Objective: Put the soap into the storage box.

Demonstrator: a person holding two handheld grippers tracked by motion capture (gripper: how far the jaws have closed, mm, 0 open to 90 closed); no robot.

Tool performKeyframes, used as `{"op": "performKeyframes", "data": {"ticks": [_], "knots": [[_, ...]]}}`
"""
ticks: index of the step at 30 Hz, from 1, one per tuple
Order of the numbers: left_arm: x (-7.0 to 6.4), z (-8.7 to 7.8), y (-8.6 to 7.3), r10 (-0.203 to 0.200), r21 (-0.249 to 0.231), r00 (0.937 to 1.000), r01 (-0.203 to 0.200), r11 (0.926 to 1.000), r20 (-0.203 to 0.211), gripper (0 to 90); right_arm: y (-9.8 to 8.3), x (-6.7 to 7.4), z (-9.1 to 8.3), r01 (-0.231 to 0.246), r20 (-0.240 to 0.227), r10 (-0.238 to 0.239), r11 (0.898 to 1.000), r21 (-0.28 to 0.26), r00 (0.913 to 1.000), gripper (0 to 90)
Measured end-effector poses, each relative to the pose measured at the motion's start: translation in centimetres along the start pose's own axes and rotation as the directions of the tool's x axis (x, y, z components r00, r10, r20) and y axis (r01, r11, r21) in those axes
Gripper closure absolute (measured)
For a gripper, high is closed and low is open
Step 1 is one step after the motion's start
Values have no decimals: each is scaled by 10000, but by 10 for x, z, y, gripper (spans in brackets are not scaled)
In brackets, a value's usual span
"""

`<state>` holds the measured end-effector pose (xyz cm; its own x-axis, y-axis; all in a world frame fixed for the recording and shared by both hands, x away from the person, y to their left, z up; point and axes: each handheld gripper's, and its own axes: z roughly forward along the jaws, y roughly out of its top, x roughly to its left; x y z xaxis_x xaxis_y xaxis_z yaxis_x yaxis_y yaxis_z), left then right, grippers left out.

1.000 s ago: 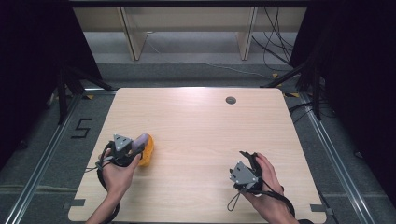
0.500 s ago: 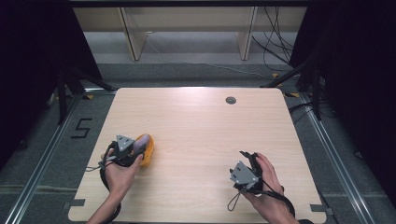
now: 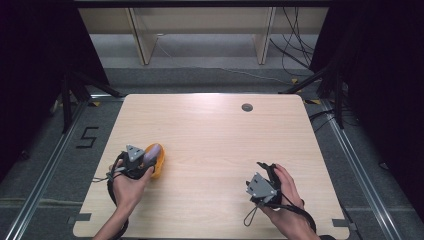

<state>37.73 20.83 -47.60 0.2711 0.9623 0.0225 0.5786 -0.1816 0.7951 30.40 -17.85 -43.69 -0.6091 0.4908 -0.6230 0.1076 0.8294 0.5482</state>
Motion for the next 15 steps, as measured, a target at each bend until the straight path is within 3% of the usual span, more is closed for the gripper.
{"op": "performKeyframes", "data": {"ticks": [4,5,8,11,13,14,15], "knots": [[-1,1,-2,-9,323,10000,7,9995,72,581,0,-1,1,200,-159,-201,9998,-51,9997,328],[-1,2,-3,-40,366,9999,35,9993,113,580,0,-1,0,191,44,-191,9998,-76,9998,329],[0,0,-1,140,508,9999,-144,9986,88,575,-1,-1,-1,16,55,-16,10000,-1,10000,328],[0,0,0,-16,299,9997,10,9996,225,556,-1,-1,-1,21,58,-21,10000,4,10000,328],[2,-2,0,157,425,9993,-171,9989,330,515,-1,0,-1,-20,10,20,10000,14,10000,327],[0,-1,0,-147,209,9989,138,9997,436,458,-1,0,-1,-51,-39,51,10000,-15,10000,326],[2,-3,0,-44,318,9986,27,9995,536,458,-1,0,-1,-51,-39,51,10000,-15,10000,326]]}}
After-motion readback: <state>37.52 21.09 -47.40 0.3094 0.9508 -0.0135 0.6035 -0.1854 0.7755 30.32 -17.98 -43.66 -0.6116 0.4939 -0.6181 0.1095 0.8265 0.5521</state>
